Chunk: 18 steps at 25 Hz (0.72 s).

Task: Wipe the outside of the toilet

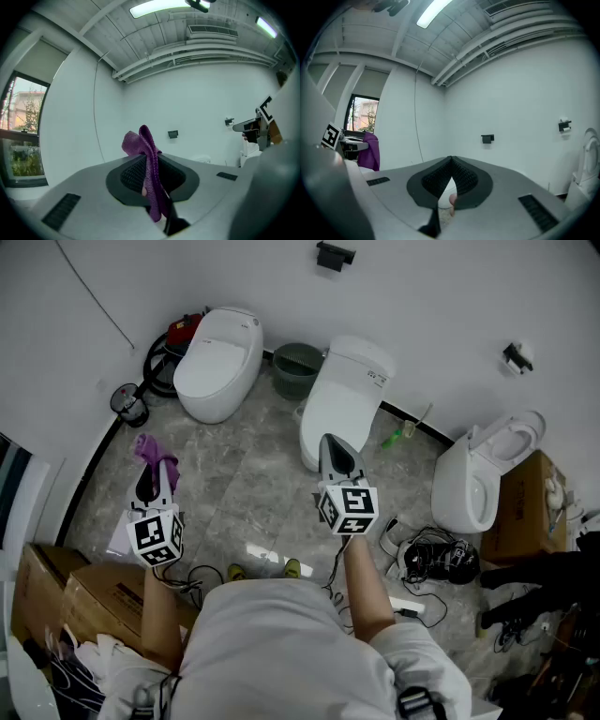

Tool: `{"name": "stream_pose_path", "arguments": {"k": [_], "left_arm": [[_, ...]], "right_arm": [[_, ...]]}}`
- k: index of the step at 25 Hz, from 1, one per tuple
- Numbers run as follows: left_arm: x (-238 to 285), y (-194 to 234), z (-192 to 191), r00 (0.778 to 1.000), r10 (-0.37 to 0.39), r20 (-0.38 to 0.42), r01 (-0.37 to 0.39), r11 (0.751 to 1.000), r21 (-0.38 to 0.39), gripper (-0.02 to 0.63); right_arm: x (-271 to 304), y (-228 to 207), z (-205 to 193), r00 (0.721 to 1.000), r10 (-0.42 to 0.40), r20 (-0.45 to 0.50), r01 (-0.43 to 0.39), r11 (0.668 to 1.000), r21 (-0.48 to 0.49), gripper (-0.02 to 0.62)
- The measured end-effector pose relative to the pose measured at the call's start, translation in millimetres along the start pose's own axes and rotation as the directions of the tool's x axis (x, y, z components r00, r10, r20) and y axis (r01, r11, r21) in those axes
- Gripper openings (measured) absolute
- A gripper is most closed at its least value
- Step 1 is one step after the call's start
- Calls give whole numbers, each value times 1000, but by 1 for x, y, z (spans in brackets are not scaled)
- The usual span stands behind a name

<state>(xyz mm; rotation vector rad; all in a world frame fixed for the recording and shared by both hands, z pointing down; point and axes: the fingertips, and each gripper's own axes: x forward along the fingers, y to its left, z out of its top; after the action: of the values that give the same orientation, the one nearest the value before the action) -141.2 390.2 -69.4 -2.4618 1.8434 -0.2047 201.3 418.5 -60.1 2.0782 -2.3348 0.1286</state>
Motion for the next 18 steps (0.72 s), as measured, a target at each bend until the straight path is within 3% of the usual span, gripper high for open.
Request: {"name": "stream_pose_path", "arguments": {"k": [18], "left_arm": [[-20, 16, 2, 1000, 11, -1, -11, 1000, 4, 69]], "right_arm": [[-6, 27, 2, 999, 40, 8, -40, 999, 20, 6]]}}
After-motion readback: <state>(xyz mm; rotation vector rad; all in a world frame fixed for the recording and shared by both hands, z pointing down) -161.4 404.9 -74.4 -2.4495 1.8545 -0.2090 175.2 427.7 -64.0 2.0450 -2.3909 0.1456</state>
